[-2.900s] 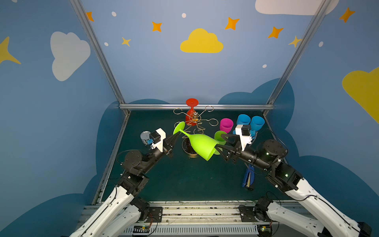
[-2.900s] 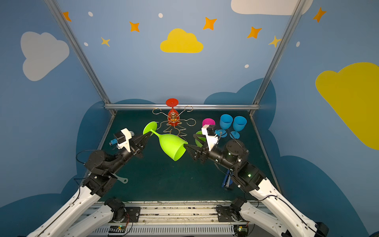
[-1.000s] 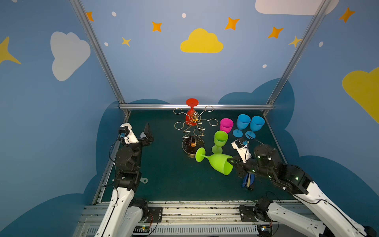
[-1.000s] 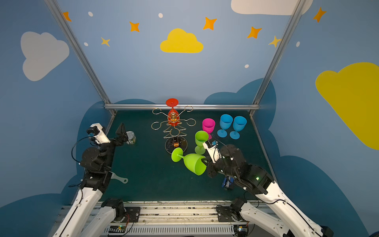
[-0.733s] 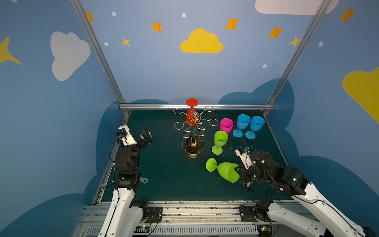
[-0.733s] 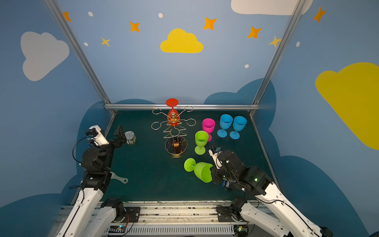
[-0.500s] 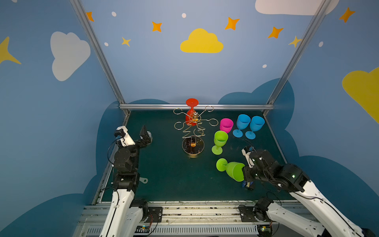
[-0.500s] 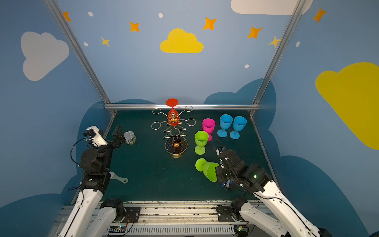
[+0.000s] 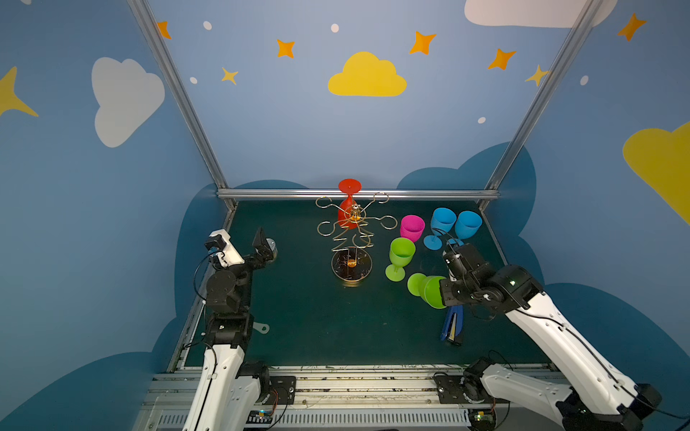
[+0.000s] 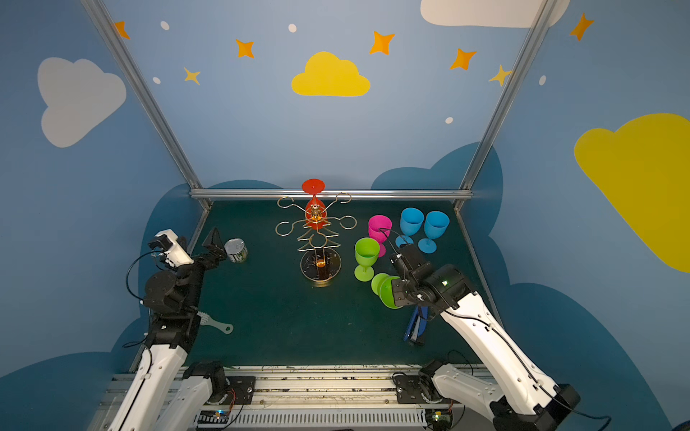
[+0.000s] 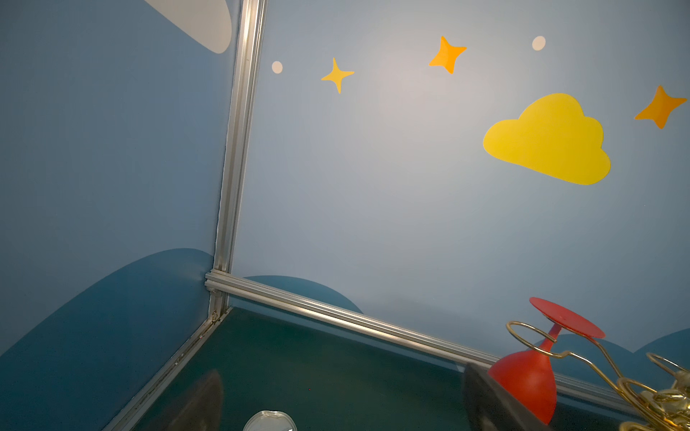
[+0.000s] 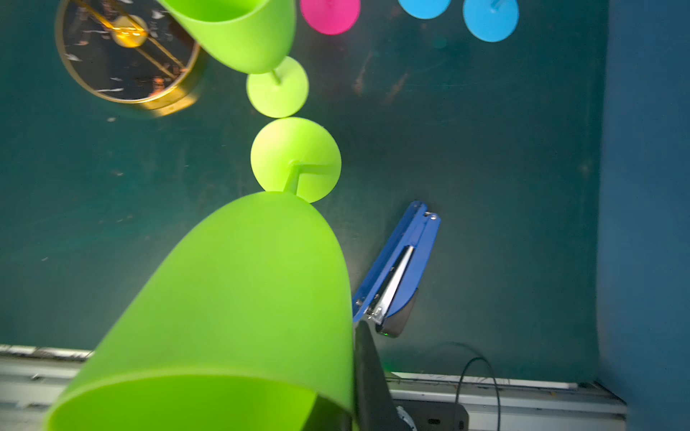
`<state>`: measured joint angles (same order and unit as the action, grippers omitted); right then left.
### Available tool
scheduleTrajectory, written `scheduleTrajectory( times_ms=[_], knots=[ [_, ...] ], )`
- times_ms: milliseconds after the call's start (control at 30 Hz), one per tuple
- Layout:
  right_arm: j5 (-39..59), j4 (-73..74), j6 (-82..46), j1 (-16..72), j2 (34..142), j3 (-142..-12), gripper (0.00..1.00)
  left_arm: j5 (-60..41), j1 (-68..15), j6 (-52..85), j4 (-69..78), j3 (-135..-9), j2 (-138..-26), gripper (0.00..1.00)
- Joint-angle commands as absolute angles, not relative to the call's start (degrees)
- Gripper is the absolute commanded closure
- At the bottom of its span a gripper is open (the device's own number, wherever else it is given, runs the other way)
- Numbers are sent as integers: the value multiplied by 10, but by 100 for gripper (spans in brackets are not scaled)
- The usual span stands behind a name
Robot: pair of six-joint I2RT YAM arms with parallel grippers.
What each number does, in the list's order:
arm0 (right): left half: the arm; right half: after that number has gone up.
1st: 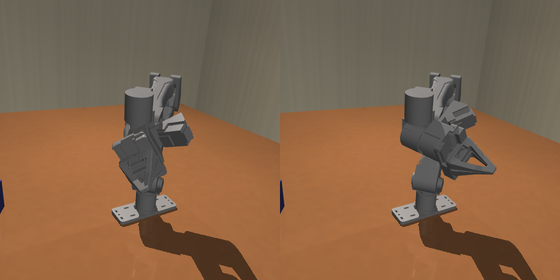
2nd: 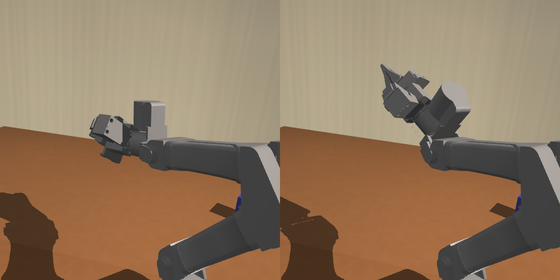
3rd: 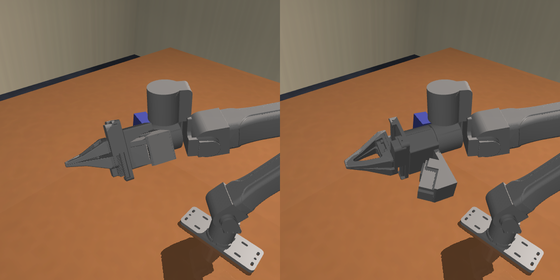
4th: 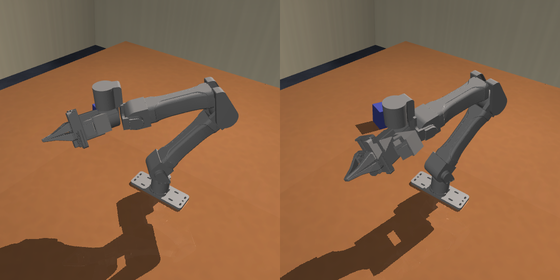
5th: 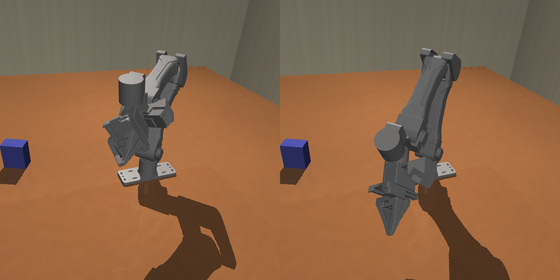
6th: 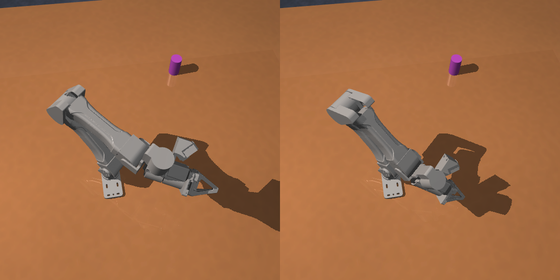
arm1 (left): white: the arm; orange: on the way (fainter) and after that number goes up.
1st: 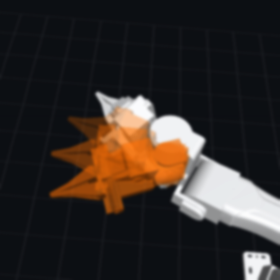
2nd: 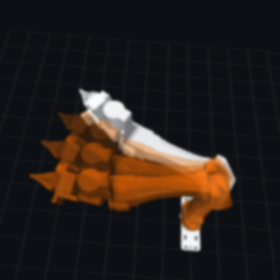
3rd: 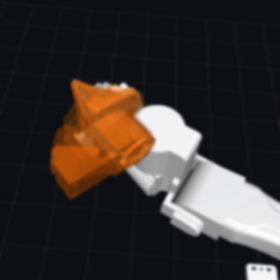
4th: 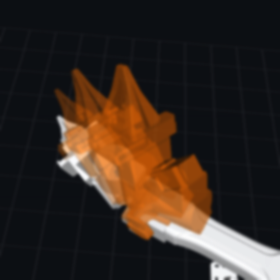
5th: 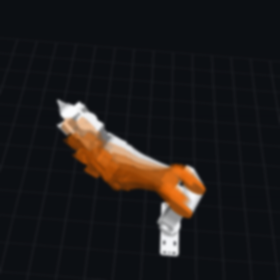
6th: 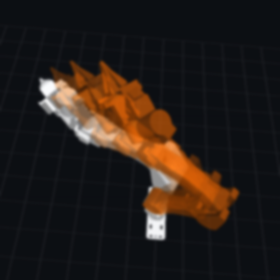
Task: Take the wine glass off the wine glass rack
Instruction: 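Set the green glass upright beside the other green glass with the right gripper, then open the right gripper and draw it back from the green glasses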
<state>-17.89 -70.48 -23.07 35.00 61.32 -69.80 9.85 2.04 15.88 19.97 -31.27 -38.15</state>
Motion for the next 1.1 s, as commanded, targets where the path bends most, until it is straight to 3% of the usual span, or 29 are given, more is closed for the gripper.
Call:
scheduleTrajectory(
  times_ms=[0,267,700,1067],
  knots=[
    [-190,-692,-210,323,631,-697,100,94,24,159,205,-305,-375,2],
    [-149,-652,-171,257,676,-692,100,95,25,157,206,-303,-374,2],
    [-118,-635,-80,192,857,-813,100,86,27,155,205,-301,-365,2],
    [-107,-774,-94,170,1025,-972,100,83,27,152,201,-302,-361,2]
  ],
)
